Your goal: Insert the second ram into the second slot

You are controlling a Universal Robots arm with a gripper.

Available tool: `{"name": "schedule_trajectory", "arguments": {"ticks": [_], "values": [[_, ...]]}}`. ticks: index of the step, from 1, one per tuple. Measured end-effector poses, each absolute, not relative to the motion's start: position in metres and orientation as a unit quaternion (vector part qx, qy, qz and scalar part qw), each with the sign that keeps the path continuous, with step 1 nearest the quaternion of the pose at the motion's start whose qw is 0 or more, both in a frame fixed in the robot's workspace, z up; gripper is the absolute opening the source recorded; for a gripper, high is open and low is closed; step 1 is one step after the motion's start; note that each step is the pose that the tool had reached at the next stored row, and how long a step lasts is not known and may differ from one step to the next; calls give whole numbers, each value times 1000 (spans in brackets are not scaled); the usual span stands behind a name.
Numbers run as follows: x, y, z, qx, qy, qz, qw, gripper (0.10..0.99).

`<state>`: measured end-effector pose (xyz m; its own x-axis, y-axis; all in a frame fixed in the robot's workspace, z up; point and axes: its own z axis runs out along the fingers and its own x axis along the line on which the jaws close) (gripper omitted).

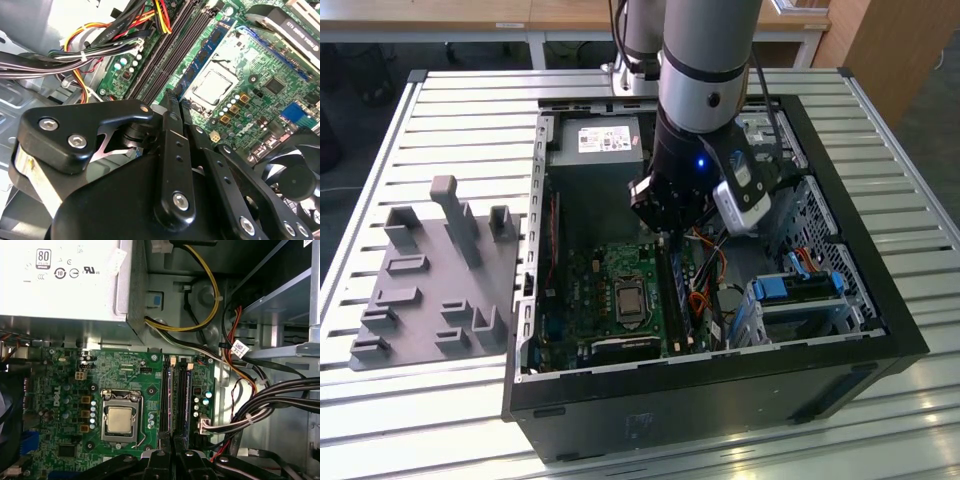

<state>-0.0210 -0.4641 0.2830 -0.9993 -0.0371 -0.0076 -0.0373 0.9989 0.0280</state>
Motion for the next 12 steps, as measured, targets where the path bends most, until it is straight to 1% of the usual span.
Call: {"name": "schedule_trajectory", "arguments": {"ticks": [12], "values": [[-21, -464, 279, -19, 1000, 13, 4, 137]]}}
